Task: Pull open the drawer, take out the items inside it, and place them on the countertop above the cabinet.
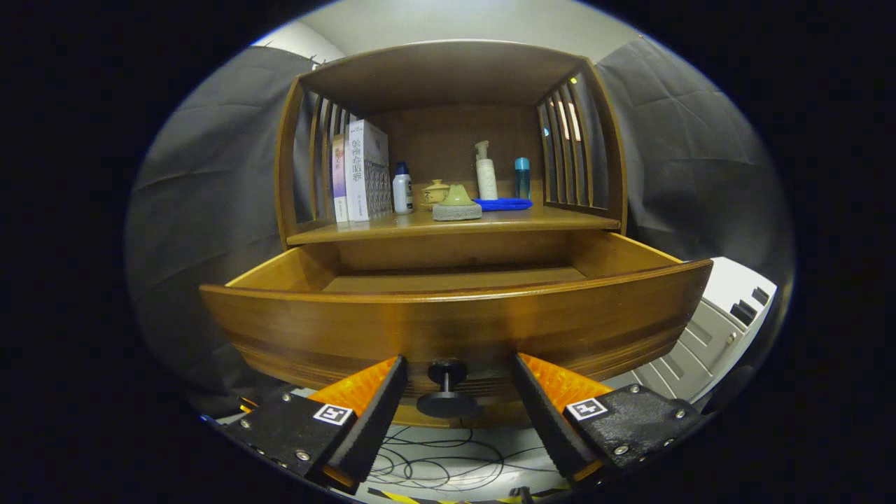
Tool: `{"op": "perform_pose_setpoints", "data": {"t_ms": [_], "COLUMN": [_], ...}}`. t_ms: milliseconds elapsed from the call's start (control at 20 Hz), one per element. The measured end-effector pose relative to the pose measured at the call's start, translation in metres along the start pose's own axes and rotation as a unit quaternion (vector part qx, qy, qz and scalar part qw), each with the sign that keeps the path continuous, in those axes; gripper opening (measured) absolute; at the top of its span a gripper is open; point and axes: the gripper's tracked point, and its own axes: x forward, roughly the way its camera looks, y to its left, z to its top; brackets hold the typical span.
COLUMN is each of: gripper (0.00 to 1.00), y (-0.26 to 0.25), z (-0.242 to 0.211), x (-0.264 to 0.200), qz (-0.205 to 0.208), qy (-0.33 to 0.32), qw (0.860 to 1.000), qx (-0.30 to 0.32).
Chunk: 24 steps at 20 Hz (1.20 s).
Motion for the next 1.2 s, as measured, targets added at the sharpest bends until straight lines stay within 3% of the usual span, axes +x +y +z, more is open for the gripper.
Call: {"op": "perform_pose_setpoints", "data": {"t_ms": [1200], "gripper": [0.95], "y": [-0.005], "z": [0.049], "x": [0.151], "qz": [-0.013], "qy": [-0.027], "qw": [1.0], "qx": [-0.006]}}
